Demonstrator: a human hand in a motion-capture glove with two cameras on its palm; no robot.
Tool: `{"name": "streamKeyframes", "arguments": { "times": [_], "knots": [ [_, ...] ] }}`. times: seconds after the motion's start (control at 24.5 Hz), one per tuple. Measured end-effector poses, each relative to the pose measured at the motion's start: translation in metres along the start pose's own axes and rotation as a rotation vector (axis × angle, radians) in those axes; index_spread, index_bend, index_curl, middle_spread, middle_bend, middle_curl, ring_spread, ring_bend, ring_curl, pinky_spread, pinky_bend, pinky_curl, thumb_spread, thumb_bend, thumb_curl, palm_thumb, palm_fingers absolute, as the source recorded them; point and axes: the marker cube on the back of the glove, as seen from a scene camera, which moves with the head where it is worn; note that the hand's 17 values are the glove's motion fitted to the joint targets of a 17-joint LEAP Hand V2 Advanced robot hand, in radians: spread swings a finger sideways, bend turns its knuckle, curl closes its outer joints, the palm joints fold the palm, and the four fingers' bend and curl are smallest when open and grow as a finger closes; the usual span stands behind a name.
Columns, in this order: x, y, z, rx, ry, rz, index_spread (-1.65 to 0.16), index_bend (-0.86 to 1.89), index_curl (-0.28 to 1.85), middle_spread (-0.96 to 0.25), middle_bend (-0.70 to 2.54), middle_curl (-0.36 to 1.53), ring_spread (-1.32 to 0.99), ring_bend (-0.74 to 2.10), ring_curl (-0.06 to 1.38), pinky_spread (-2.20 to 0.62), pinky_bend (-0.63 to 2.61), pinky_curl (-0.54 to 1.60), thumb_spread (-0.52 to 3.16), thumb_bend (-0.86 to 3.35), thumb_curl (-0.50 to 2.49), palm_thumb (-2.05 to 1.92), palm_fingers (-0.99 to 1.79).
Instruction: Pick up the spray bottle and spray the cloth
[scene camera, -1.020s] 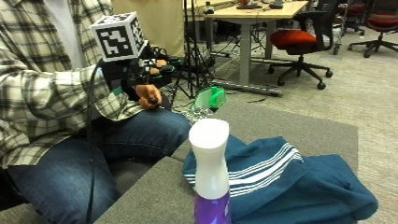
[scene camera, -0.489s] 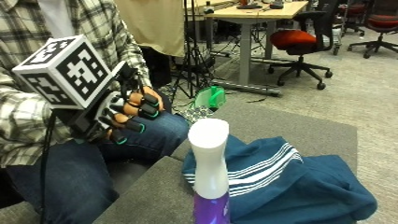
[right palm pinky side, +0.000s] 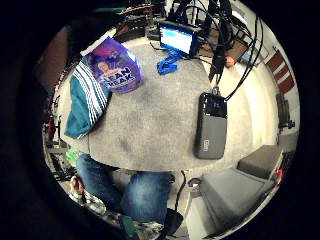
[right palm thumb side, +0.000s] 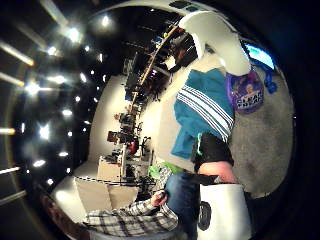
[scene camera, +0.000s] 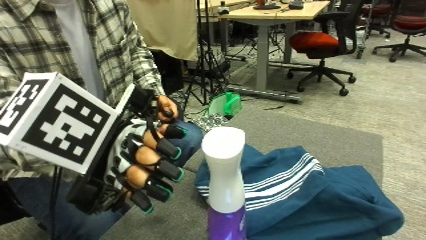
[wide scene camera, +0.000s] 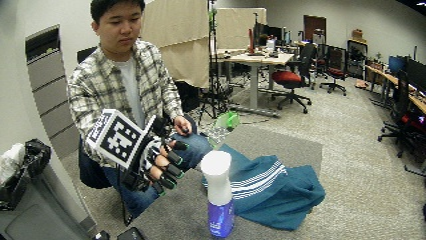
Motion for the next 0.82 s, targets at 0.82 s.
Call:
{"name": "streamKeyframes", "arguments": {
  "times": [0.82],
  "knots": [
    [0.037,-0.091,0.039,0.116,-0.413,-0.130,-0.25,0.06,0.16,0.03,0.29,0.33,0.05,0.62,0.32,0.17,0.73,0.28,0.89,0.01,0.52,0.92,0.32]
  ]
}}
